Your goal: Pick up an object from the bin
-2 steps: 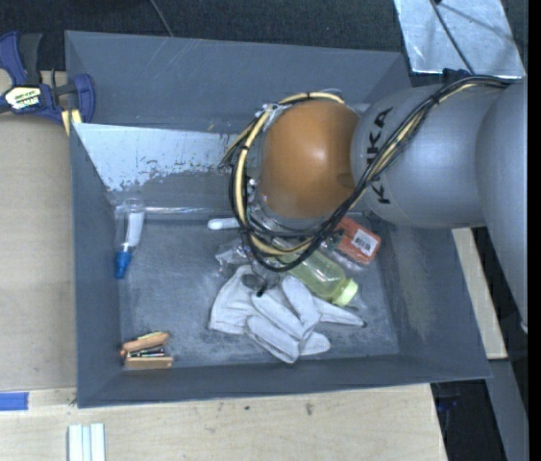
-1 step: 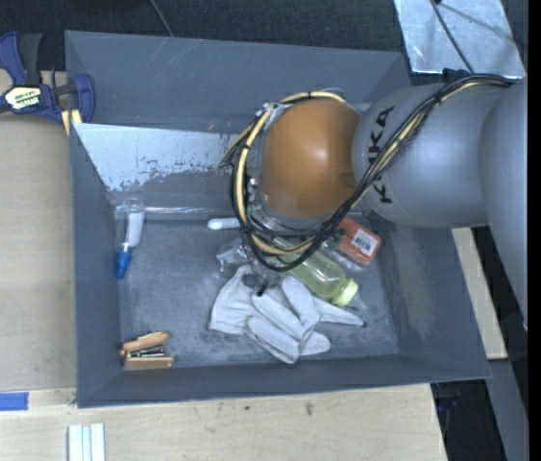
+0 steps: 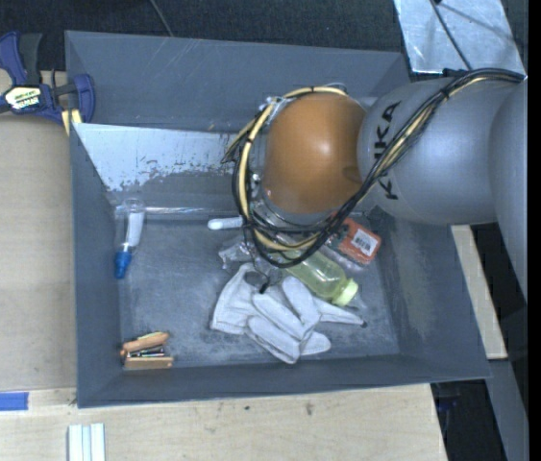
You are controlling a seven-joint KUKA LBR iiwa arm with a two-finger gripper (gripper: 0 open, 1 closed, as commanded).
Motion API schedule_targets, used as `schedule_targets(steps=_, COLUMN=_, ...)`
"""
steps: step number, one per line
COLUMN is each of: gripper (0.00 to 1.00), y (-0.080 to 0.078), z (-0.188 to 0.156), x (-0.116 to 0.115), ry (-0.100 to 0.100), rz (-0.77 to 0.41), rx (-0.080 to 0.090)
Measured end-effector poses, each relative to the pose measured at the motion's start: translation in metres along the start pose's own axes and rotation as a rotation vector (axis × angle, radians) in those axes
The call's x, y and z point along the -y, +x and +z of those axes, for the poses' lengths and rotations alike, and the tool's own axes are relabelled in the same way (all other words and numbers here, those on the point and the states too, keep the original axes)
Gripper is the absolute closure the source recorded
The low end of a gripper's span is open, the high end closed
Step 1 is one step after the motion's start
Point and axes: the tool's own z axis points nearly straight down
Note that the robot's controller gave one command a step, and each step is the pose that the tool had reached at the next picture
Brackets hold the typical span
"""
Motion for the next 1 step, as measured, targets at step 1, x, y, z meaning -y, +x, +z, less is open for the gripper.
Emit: schedule_targets(steps=1, gripper=1.00, y=-0.0004, z=-0.0123, x=0.0007, ry=0.002, rz=0.000, rx=0.001)
